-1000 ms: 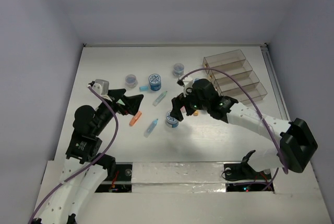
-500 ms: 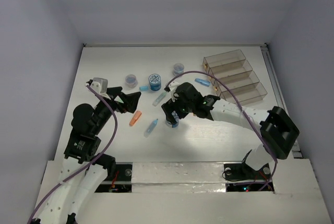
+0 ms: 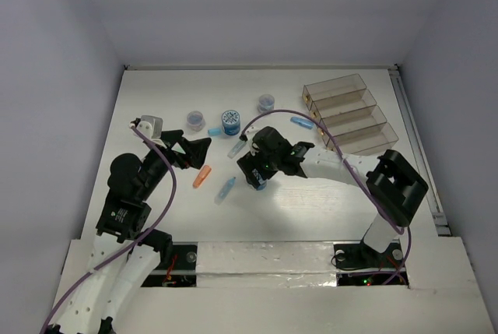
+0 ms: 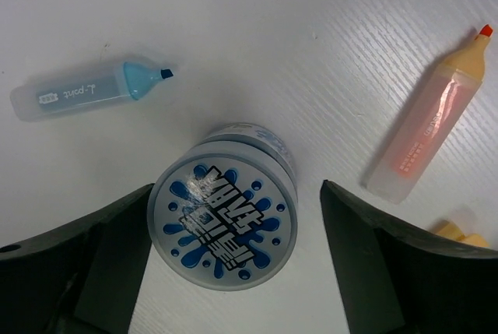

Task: Sort the stationery into containers
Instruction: Pick up the stationery from the center of the board, then place the stationery in the storage box.

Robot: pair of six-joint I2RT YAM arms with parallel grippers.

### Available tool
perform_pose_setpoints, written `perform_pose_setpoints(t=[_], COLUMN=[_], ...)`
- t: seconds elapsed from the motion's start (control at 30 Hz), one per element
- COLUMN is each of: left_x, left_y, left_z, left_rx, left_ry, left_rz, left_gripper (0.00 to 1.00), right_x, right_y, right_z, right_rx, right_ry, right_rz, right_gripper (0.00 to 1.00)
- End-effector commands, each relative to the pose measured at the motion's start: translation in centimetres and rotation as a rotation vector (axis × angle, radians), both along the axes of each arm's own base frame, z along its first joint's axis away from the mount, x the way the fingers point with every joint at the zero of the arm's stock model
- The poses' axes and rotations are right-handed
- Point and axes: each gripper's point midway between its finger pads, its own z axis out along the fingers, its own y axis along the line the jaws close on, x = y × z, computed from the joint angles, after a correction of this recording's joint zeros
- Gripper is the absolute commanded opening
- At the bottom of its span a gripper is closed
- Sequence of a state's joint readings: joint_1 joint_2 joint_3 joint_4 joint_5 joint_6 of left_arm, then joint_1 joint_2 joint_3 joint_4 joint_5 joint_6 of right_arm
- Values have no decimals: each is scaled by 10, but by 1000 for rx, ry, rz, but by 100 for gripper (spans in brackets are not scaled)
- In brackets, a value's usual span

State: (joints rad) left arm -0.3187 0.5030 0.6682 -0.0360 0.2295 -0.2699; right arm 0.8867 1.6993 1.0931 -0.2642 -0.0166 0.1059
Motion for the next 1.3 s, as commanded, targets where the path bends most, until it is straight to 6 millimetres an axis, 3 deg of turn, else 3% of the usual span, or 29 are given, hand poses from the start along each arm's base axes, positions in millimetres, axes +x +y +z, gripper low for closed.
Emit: perform_pose_setpoints(t=[0.0, 0.07, 0.17, 0.37, 0.57, 0.67, 0.8, 0.83, 0.9, 0.93, 1.03, 1.07, 1.27], left_x=[-2, -2, -3, -4, -7, -8, -10, -11, -11, -11, -12, -12, -11], left_y=[-1, 0, -1, 0, -1, -2, -2, -2, 1, 1, 1, 1, 0], left_z=[20, 20, 21, 22, 23, 23, 25, 26, 28, 28, 29, 28, 26], left_rx=[-11, -12, -13, -16, -16, -16, -19, -20, -22, -23, -22, -21, -19], left_ry=[-59, -60, -61, -68, -75, -77, -86, -89, -96, -97, -99, -98, -92], left_rz=[-13, -8, -12, -10, -22, -28, -33, -33, -19, -17, -20, -22, -25], left_gripper=[99, 99, 99, 99, 99, 99, 99, 99, 99, 99, 99, 99, 99], right_x=[17, 20, 19, 29, 56, 93, 150, 169, 187, 200, 218, 228, 269], right_y=[11, 10, 15, 23, 20, -1, -55, -80, -103, -125, -149, -169, -205], right_z=[19, 22, 33, 68, 133, 163, 188, 190, 203, 206, 213, 215, 206], right_rx=[30, 30, 62, 149, 212, 206, 206, 204, 217, 213, 218, 221, 272], right_ry=[-70, -80, -101, -154, -322, -411, -478, -484, -517, -518, -531, -531, -482], right_rz=[-52, -66, -67, -106, -196, -286, -455, -520, -580, -632, -683, -719, -762], right_gripper=[82, 61, 49, 38, 34, 35, 35, 35, 36, 36, 36, 36, 36])
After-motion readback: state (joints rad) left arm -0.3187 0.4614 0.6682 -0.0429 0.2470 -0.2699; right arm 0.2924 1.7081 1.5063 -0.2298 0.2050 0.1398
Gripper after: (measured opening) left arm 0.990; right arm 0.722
